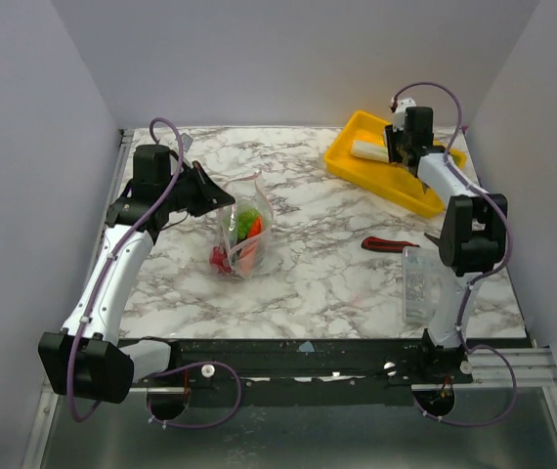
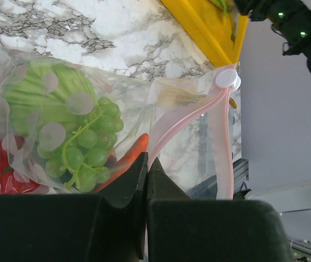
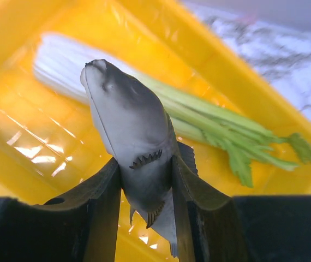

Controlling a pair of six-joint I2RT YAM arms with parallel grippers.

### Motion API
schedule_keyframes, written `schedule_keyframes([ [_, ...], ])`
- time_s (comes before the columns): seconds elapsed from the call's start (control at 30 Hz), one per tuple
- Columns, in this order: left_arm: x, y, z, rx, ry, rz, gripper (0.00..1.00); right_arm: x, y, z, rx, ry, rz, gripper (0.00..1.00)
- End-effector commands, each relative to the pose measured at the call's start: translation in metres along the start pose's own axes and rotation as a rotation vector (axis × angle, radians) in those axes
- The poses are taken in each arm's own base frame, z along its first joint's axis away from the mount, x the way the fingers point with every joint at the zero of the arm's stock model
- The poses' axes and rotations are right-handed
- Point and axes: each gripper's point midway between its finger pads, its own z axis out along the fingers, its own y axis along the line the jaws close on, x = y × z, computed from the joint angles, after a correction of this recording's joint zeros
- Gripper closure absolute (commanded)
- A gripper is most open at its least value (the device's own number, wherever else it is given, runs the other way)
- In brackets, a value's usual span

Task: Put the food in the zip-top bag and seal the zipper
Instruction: Pick up the fake fish from the bin, then place the fake fish in the zipper food storage bag.

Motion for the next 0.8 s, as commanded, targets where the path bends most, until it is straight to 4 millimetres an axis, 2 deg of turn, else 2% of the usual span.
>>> schedule_keyframes([
  [0.0, 0.002, -0.006, -0.007, 0.025, -0.006, -0.005, 1.00, -0.092, -0.020, -0.069, 0.035, -0.263, 0.127, 1.00],
  [0.1, 0.002, -0.008, -0.008, 0.038, -0.006, -0.001, 1.00, -0.125, -0.005, -0.113, -0.083, -0.366, 0.276, 1.00],
  [0.17, 0.001, -0.009, -0.007, 0.042, -0.012, -0.001, 1.00, -0.143, 0.017, -0.144, -0.233, -0.420, 0.442, 1.00],
  [0.23, 0.000, -0.010, -0.006, 0.053, -0.015, -0.007, 1.00, -0.163, 0.048, -0.184, -0.471, -0.487, 0.576, 1.00],
  [0.3, -0.001, -0.012, -0.004, 0.069, -0.016, -0.017, 1.00, -0.183, 0.080, -0.234, -0.762, -0.560, 0.747, 0.99],
  [0.4, -0.001, -0.014, -0.002, 0.086, -0.020, -0.025, 1.00, -0.198, 0.120, -0.305, -1.109, -0.611, 0.960, 0.99],
  [0.53, -0.002, -0.014, -0.001, 0.087, -0.027, -0.022, 1.00, -0.215, 0.190, -0.380, -1.386, -0.615, 1.041, 0.99],
  [0.63, -0.004, -0.015, -0.001, 0.097, -0.037, -0.020, 1.00, -0.214, 0.235, -0.428, -1.511, -0.611, 1.120, 0.99],
  [0.7, -0.003, -0.015, -0.001, 0.102, -0.038, -0.023, 1.00, -0.211, 0.248, -0.449, -1.549, -0.621, 1.181, 0.99],
  [0.77, -0.002, -0.015, 0.000, 0.104, -0.035, -0.021, 1.00, -0.205, 0.257, -0.457, -1.533, -0.619, 1.254, 0.99],
])
